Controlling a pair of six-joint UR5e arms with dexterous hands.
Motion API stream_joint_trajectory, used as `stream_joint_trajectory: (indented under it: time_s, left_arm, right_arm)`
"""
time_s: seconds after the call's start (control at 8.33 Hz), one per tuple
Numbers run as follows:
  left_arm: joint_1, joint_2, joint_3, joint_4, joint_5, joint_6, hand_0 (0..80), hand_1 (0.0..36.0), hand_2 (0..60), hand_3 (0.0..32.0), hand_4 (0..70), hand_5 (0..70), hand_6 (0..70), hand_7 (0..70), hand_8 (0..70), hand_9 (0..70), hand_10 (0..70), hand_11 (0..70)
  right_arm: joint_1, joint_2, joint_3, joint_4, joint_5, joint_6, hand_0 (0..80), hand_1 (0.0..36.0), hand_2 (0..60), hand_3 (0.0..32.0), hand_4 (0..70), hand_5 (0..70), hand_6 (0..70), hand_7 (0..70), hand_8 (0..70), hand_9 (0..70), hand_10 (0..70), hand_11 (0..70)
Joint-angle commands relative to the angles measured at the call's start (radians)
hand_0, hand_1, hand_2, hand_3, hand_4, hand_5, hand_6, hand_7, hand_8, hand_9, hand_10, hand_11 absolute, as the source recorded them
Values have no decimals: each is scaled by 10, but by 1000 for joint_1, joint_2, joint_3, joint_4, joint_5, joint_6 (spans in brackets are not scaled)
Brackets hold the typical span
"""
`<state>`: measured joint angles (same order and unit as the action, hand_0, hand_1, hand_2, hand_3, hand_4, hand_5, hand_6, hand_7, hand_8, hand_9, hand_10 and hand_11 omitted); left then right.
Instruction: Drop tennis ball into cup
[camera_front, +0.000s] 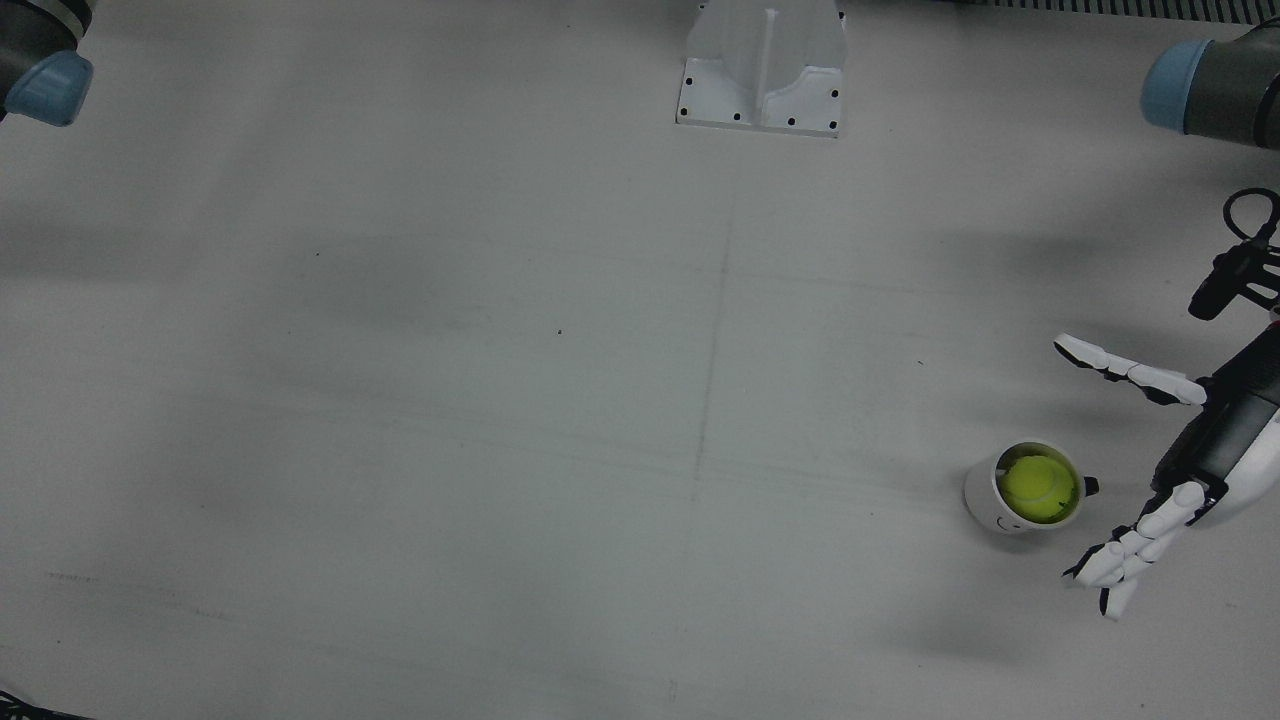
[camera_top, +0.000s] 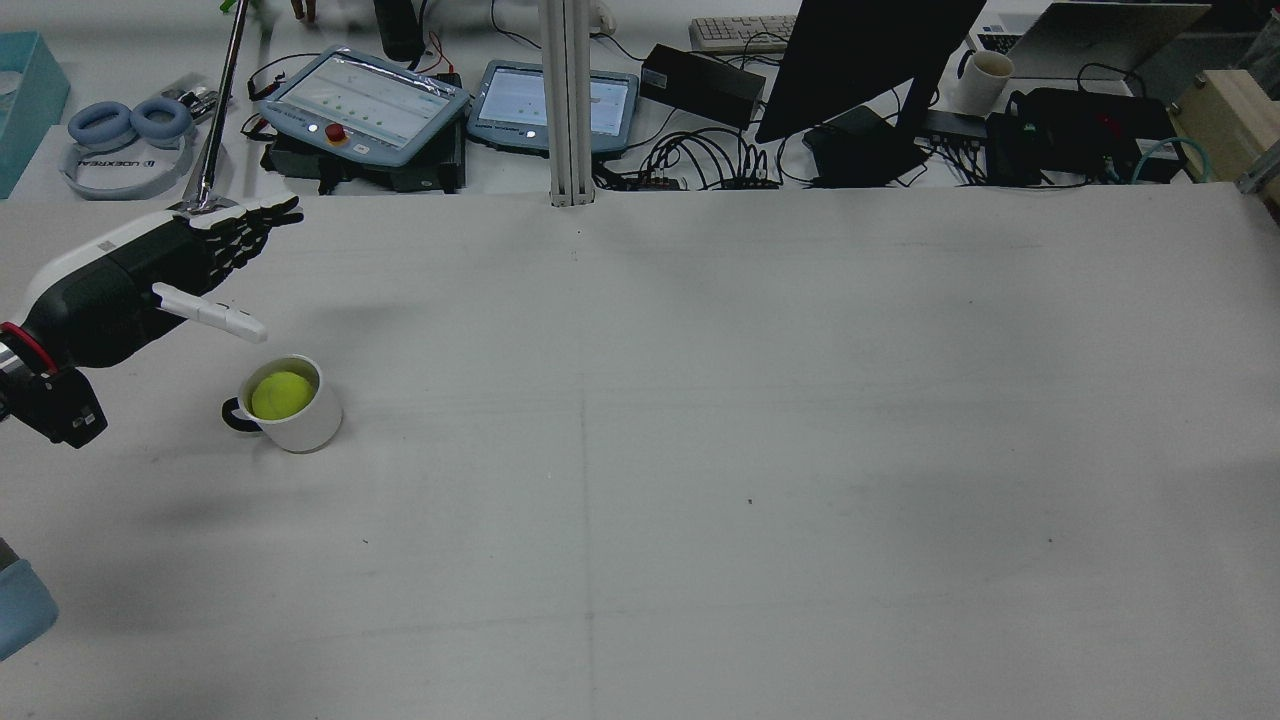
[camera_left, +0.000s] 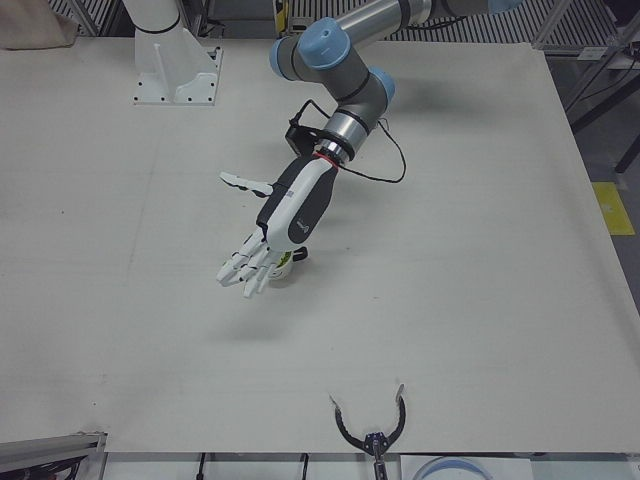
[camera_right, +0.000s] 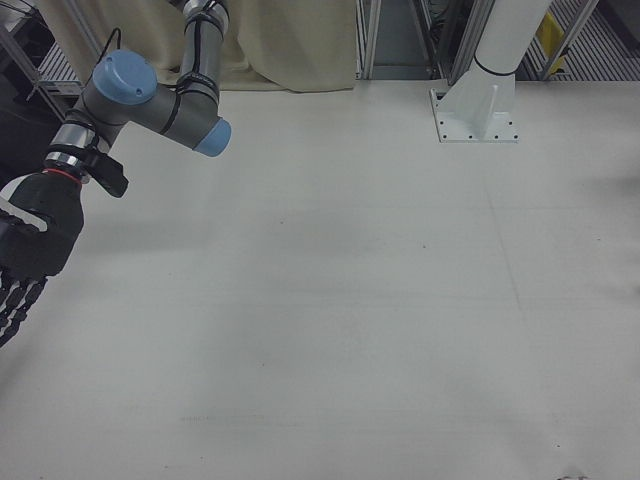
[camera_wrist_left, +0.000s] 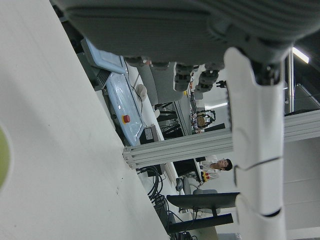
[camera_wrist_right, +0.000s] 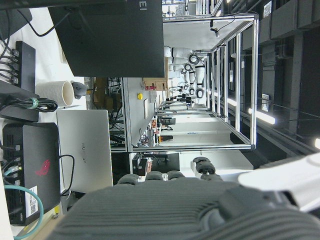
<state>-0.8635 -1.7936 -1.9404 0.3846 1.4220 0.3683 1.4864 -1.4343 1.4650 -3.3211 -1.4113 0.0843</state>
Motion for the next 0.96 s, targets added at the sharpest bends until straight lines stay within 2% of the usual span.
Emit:
stream_joint_trajectory:
  time_s: [0.0, 0.12, 0.24, 0.36, 0.48, 0.6, 0.72, 0.84]
  left_arm:
    - [-2, 2, -8, -3, 2, -2, 598, 244, 0, 0, 162, 24, 5, 248, 0, 35, 0, 0]
    - [-49, -1, -14, -1, 3, -12, 599, 255, 0, 0, 143, 26, 5, 239, 0, 33, 0, 0]
    - [-146, -7, -47, 20, 9, -15, 605, 267, 0, 0, 121, 33, 10, 231, 0, 32, 0, 0]
    - [-254, -38, -70, 67, 37, -8, 634, 294, 5, 0, 59, 57, 59, 198, 7, 25, 0, 0]
    - [-361, -105, -13, 97, 58, 10, 759, 336, 0, 0, 1, 64, 20, 185, 0, 23, 0, 0]
    - [-432, -112, 54, 92, 64, 12, 800, 358, 4, 0, 0, 73, 43, 160, 7, 18, 0, 0]
    - [-462, -104, 108, 89, 64, 8, 800, 359, 1, 0, 0, 83, 49, 160, 7, 18, 0, 0]
    - [-492, -102, 154, 65, 66, 0, 800, 360, 0, 0, 0, 83, 15, 168, 0, 19, 0, 0]
  right_arm:
    - [0, 0, 2, 0, 0, 0, 0, 0, 0, 0, 0, 0, 0, 0, 0, 0, 0, 0]
    - [0, 0, 2, 0, 0, 0, 0, 0, 0, 0, 0, 0, 0, 0, 0, 0, 0, 0]
    - [0, 0, 2, 0, 0, 0, 0, 0, 0, 0, 0, 0, 0, 0, 0, 0, 0, 0]
    - [0, 0, 2, 0, 0, 0, 0, 0, 0, 0, 0, 0, 0, 0, 0, 0, 0, 0]
    - [0, 0, 2, 0, 0, 0, 0, 0, 0, 0, 0, 0, 0, 0, 0, 0, 0, 0]
    - [0, 0, 2, 0, 0, 0, 0, 0, 0, 0, 0, 0, 0, 0, 0, 0, 0, 0]
    - [0, 0, 0, 0, 0, 0, 0, 0, 0, 0, 0, 0, 0, 0, 0, 0, 0, 0]
    - [0, 0, 2, 0, 0, 0, 0, 0, 0, 0, 0, 0, 0, 0, 0, 0, 0, 0]
